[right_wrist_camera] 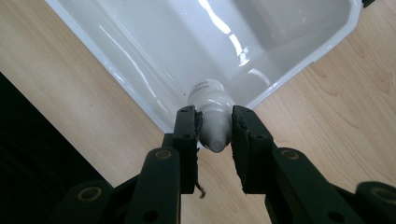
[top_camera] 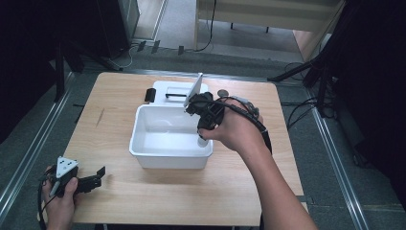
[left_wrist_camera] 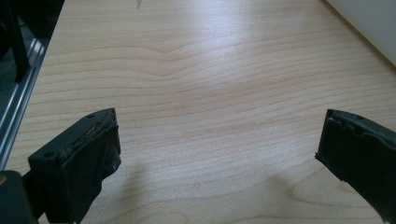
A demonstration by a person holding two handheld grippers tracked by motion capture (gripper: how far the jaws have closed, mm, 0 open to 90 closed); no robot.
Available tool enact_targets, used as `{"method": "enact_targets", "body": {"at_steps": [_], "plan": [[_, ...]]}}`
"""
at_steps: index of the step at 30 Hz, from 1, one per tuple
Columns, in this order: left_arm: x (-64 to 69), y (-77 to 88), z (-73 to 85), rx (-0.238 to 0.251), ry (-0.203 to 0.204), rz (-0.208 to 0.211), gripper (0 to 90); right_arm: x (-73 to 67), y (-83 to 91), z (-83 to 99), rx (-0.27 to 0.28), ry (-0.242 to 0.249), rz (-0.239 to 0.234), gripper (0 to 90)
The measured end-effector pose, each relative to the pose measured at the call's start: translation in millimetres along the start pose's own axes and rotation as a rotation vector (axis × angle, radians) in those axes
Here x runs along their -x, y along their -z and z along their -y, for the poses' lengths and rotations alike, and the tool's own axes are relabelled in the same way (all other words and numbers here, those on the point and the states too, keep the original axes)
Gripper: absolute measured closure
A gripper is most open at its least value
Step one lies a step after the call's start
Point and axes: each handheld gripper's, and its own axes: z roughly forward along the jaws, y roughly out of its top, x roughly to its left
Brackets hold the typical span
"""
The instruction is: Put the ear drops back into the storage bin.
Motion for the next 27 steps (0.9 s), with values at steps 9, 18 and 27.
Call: {"method": "enact_targets", "body": {"at_steps": [9, 18, 27], "plan": [[0.2, 0.0, -0.1, -0.001, 0.0, -0.001, 0.0, -2.0, -10.1, 0.4, -0.013, 0.003, -0.009, 72.6], [0.1, 0.0, 0.0, -0.001, 0.0, 0.0, 0.0, -4.6, -21.3, -0.1, -0.015, 0.014, -0.013, 72.6], [0.2, 0.0, -0.1, -0.001, 0.0, -0.001, 0.0, -8.4, -36.2, -1.8, -0.04, 0.025, -0.02, 72.6]]}}
